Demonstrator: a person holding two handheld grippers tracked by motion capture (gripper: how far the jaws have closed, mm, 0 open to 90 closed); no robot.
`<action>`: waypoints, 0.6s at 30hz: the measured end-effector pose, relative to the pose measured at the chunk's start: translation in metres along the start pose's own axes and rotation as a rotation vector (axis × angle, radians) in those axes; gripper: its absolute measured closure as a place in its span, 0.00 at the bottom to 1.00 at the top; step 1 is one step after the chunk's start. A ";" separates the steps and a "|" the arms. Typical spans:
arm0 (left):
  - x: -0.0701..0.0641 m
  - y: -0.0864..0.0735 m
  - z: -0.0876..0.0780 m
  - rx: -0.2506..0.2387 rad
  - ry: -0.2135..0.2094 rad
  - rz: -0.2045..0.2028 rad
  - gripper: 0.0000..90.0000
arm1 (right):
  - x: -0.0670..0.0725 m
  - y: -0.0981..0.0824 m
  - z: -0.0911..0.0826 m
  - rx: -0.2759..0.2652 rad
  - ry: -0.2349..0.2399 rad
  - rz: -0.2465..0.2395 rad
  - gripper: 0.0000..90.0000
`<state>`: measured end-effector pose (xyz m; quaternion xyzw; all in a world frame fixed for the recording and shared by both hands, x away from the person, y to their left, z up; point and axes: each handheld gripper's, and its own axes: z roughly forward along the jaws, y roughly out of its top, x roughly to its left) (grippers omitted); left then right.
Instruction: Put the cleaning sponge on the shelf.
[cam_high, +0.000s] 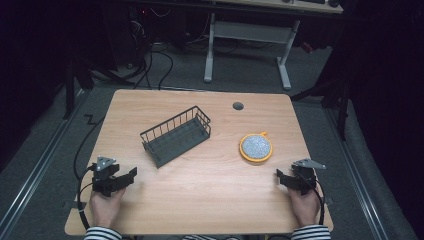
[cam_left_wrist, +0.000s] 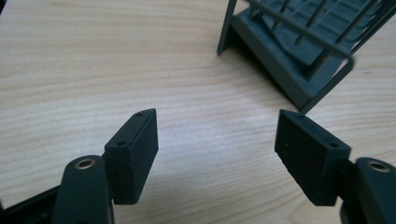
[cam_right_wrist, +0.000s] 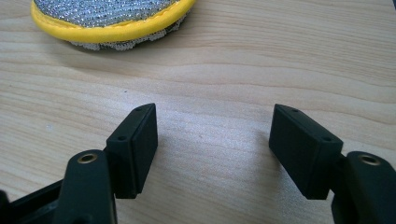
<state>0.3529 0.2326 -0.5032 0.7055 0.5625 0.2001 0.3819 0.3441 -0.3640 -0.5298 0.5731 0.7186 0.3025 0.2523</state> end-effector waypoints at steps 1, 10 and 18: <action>0.000 0.003 -0.002 -0.002 -0.004 0.004 0.35 | 0.000 0.000 0.000 0.000 0.000 -0.001 0.36; 0.001 0.035 -0.016 -0.024 -0.059 0.002 0.37 | 0.000 0.000 0.000 0.000 0.000 0.000 0.36; -0.004 0.061 -0.015 -0.009 -0.101 0.008 0.41 | 0.000 0.000 0.000 0.000 0.002 -0.001 0.36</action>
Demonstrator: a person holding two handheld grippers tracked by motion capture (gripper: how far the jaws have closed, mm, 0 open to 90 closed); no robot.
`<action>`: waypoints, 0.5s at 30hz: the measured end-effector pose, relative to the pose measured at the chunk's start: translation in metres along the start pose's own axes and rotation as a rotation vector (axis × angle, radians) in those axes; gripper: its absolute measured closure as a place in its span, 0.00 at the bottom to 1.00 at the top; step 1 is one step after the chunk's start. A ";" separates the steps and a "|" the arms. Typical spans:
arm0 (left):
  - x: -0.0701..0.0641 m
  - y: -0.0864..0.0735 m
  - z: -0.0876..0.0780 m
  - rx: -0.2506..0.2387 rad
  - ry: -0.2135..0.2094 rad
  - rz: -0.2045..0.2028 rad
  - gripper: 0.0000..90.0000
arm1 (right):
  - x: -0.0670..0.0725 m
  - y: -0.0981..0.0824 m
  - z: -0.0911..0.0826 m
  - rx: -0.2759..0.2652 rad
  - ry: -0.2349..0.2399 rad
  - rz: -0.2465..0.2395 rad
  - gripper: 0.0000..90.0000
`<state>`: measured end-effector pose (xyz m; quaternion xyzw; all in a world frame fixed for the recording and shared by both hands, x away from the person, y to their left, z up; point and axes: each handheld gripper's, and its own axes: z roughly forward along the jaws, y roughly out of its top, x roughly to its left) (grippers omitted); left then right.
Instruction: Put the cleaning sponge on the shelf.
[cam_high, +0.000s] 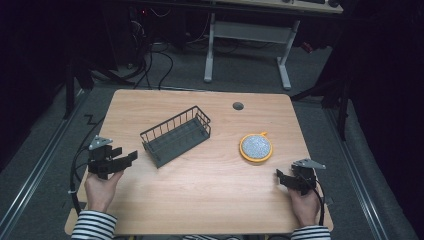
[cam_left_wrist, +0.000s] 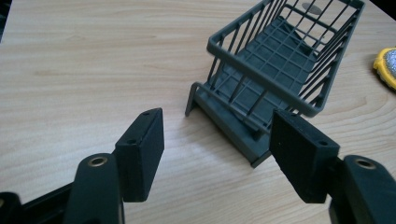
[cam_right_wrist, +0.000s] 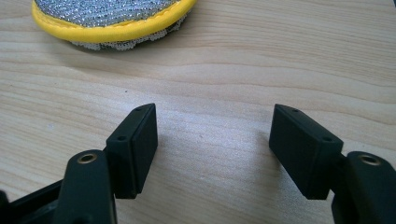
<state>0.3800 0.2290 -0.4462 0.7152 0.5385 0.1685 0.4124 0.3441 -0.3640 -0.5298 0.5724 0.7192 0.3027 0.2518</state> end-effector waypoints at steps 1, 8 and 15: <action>0.000 0.002 0.001 -0.001 -0.002 -0.001 0.41 | 0.000 0.000 0.000 0.000 0.000 0.000 0.36; -0.002 0.026 0.008 0.026 0.013 0.012 0.40 | 0.000 0.000 0.000 0.001 0.001 -0.002 0.36; -0.006 0.046 0.022 0.067 0.013 0.041 0.43 | 0.000 0.000 0.000 0.001 0.001 -0.002 0.36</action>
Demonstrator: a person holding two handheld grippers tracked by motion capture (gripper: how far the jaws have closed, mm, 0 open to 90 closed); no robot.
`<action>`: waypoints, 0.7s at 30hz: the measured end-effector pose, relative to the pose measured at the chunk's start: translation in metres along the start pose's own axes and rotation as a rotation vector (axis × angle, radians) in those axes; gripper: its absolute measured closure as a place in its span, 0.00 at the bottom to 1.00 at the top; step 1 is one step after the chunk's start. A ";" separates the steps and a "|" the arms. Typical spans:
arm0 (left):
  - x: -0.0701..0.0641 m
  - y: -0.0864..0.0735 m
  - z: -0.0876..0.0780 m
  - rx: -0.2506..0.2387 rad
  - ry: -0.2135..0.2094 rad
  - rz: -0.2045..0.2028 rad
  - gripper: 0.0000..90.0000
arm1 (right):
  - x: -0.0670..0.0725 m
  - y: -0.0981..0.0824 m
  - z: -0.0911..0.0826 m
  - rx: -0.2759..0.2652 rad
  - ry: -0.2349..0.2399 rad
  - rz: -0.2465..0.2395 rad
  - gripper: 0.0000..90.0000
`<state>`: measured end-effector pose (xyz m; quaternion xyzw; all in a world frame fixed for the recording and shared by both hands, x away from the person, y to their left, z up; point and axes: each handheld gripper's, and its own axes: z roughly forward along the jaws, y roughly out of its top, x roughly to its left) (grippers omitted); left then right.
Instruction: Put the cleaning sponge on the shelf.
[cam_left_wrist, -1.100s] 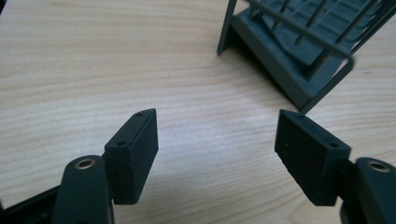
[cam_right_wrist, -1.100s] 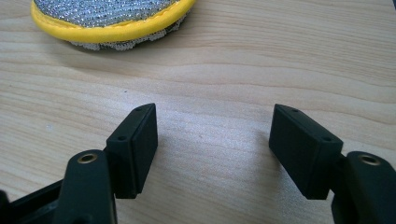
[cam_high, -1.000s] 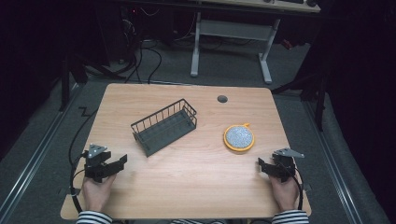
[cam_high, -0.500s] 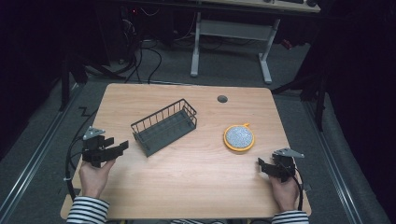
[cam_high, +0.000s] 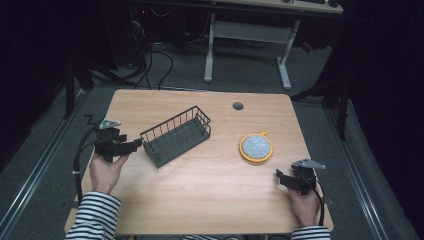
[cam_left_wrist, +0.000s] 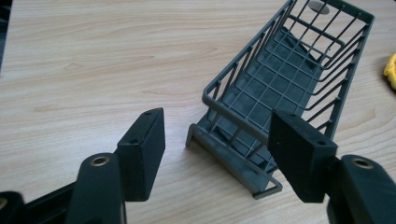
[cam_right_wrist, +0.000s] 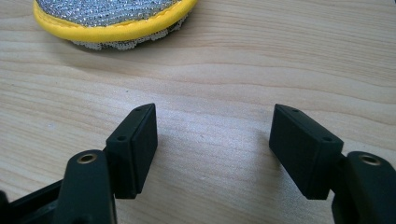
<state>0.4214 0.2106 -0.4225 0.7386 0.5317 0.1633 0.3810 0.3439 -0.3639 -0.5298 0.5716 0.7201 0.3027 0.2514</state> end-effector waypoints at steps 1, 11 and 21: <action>-0.001 0.002 0.003 0.011 -0.001 0.001 0.44 | 0.000 0.000 0.000 0.000 0.000 0.000 0.36; -0.004 0.021 0.027 0.070 0.053 0.020 0.49 | 0.000 0.000 0.000 -0.001 0.002 0.000 0.36; -0.003 0.020 0.048 0.109 0.068 0.018 0.58 | 0.000 0.000 0.000 -0.001 0.004 0.001 0.36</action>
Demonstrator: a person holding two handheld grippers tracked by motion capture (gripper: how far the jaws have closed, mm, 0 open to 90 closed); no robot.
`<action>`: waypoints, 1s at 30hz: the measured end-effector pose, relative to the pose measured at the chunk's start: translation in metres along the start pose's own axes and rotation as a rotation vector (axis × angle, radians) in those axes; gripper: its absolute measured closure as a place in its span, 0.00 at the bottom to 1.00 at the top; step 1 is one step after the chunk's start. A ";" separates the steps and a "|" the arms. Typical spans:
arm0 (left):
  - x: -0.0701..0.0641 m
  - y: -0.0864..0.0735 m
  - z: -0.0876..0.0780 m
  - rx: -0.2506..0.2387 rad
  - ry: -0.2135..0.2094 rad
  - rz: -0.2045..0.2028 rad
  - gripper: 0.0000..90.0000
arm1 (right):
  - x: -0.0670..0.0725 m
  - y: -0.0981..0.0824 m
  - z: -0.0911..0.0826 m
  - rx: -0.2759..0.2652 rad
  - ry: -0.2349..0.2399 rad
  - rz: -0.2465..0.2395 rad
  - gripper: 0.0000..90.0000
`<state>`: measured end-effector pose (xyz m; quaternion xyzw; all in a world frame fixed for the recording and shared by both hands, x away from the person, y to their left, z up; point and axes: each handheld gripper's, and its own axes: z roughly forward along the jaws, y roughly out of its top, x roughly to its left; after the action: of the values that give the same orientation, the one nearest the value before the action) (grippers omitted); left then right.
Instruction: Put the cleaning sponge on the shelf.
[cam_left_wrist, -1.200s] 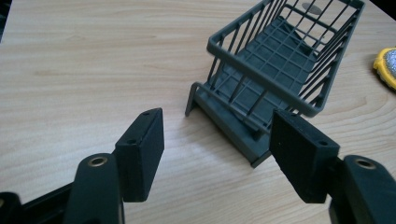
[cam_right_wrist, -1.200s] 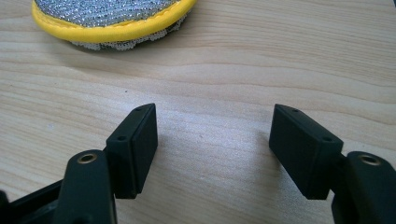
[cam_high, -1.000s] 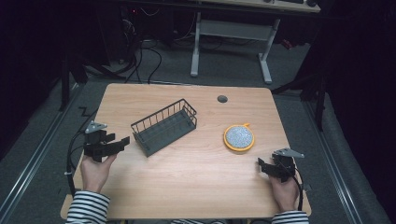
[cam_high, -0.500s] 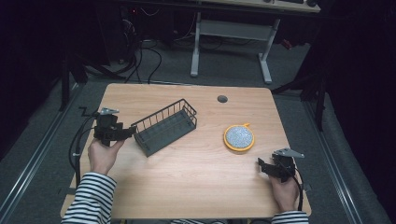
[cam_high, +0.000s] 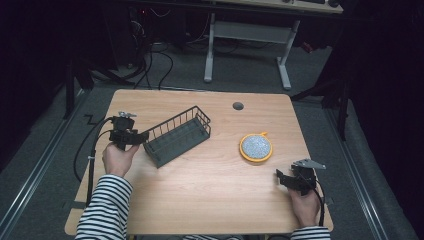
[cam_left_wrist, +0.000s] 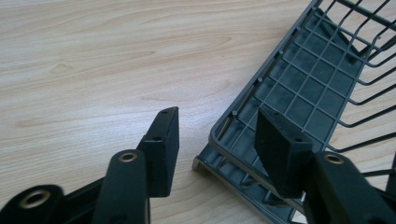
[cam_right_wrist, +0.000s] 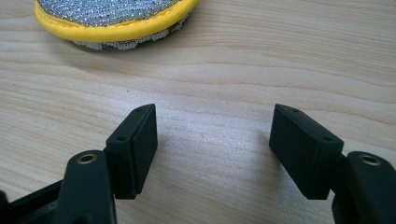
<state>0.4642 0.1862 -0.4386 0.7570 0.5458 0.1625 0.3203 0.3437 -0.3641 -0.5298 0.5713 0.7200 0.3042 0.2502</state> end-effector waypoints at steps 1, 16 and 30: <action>0.000 0.000 0.001 0.002 0.001 -0.001 0.60 | 0.000 0.000 0.000 0.001 0.000 0.002 0.36; -0.005 -0.001 0.006 -0.001 -0.013 0.015 0.75 | 0.000 0.000 0.000 0.001 0.000 0.001 0.36; -0.015 -0.006 0.003 -0.004 -0.035 0.037 0.75 | 0.000 0.000 0.000 0.002 0.001 0.001 0.36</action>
<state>0.4566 0.1726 -0.4430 0.7691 0.5257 0.1564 0.3281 0.3435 -0.3639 -0.5297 0.5716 0.7202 0.3040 0.2493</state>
